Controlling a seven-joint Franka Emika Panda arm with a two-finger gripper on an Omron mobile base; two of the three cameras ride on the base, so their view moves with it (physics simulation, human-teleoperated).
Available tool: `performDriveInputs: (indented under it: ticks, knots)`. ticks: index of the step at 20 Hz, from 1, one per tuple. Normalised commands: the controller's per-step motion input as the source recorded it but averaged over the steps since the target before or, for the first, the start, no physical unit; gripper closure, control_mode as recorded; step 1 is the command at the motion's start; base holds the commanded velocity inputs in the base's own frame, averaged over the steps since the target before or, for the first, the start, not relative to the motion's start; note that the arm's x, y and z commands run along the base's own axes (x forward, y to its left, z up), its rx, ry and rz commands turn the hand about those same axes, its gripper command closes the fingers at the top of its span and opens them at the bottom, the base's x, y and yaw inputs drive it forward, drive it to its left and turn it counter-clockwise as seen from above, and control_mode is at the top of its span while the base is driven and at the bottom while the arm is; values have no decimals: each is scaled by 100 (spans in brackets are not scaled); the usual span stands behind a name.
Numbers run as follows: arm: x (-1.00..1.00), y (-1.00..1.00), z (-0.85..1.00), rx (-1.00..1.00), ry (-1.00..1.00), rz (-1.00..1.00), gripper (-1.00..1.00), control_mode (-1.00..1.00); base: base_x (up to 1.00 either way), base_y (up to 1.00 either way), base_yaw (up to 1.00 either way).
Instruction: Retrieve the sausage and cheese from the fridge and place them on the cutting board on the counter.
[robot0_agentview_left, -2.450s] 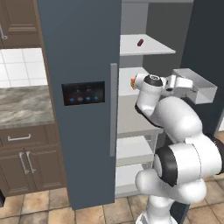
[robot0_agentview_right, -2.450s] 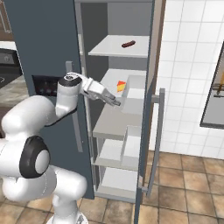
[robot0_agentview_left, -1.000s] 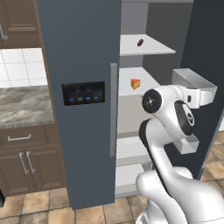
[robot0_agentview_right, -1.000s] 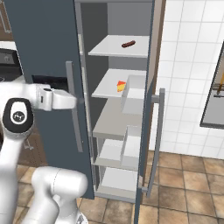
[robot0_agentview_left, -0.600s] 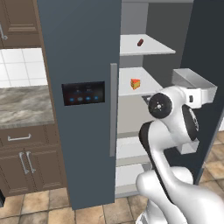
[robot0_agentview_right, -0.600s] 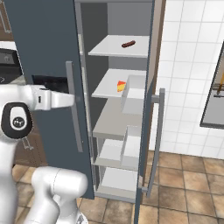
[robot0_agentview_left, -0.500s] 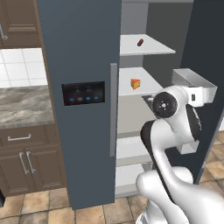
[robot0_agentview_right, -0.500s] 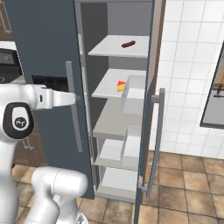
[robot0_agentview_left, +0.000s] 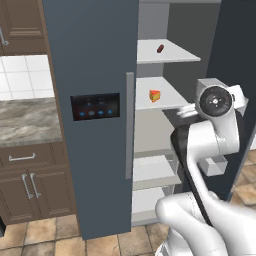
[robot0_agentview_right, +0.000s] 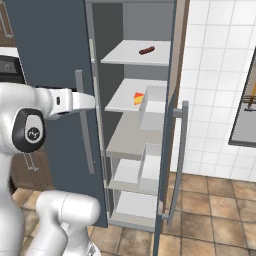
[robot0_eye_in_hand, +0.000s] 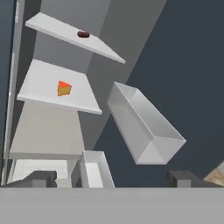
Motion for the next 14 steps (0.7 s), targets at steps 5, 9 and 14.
performDriveInputs:
  ticks: [5,9,14]
  knots:
    - [-1,9,0,0,20,12,-100,-100,0,0,0]
    - [-1,9,-9,1,13,0,-100,-100,0,0,0]
    - [0,8,-19,4,11,5,-100,-100,0,0,0]
